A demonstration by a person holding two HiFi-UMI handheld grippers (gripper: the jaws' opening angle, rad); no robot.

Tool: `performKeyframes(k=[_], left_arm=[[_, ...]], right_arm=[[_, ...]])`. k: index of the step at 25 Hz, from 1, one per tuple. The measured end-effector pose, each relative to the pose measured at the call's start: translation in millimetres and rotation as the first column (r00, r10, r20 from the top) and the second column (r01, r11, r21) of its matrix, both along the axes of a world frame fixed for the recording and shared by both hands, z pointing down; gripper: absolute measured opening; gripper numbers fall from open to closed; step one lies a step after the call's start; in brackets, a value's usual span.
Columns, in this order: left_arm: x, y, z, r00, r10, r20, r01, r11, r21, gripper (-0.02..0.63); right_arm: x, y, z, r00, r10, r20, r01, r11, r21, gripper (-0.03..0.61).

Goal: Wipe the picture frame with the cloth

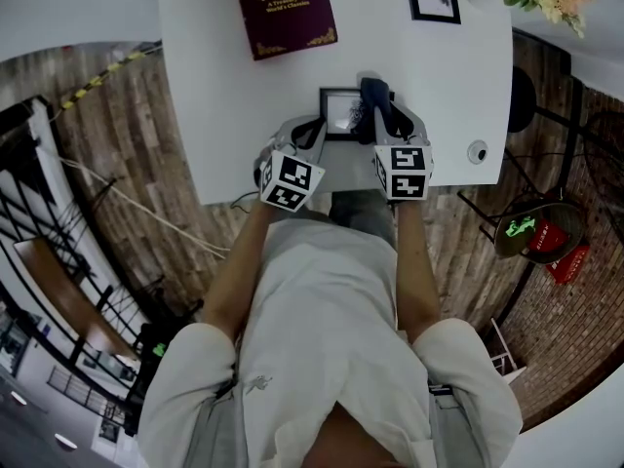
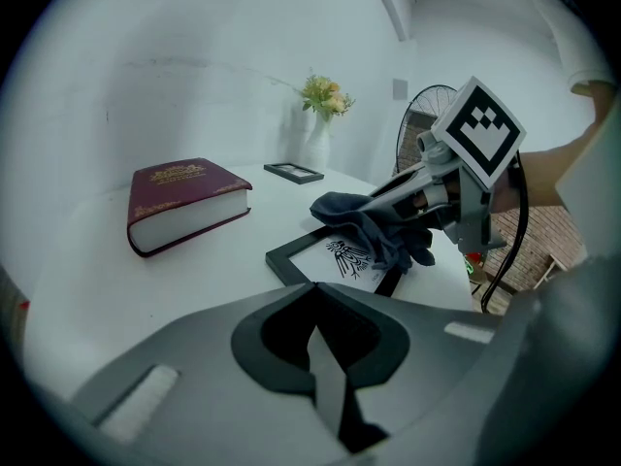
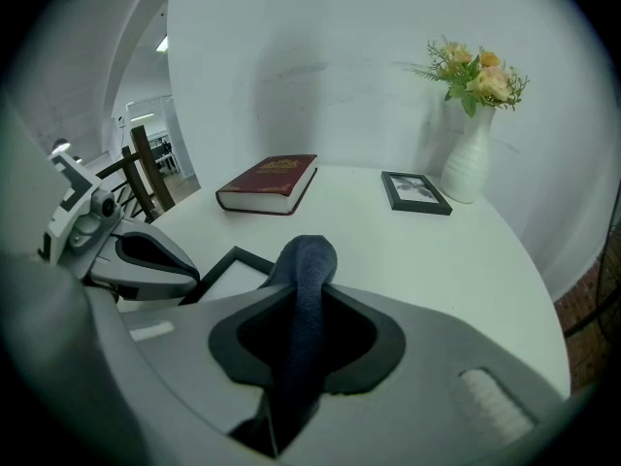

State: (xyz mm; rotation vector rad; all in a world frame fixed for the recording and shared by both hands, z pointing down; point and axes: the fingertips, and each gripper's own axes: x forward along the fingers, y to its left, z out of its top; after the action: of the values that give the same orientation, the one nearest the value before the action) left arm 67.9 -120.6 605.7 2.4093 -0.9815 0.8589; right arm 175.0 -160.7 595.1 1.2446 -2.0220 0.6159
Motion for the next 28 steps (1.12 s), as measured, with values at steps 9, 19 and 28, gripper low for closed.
performKeyframes(k=[9,19,28], left_arm=[[0.3,-0.1,0.9,1.0,0.012,0.0,-0.012,1.0,0.0,0.02],[0.6,-0.1,0.6,1.0,0.028,-0.004,-0.028,1.0,0.001,0.02],[1.1,-0.1,0.5,0.998,0.056,-0.009,-0.056,0.998,0.004,0.02]], right_arm=[[29.3,3.6,0.6,0.996,0.086,-0.023,-0.085,0.996,0.005,0.063],[66.4,8.8,-4.2,0.983,0.165,-0.082,-0.164,0.986,0.019,0.063],[42.9,13.2,-39.2,0.989,0.139,-0.046,-0.135,0.987,0.087,0.063]])
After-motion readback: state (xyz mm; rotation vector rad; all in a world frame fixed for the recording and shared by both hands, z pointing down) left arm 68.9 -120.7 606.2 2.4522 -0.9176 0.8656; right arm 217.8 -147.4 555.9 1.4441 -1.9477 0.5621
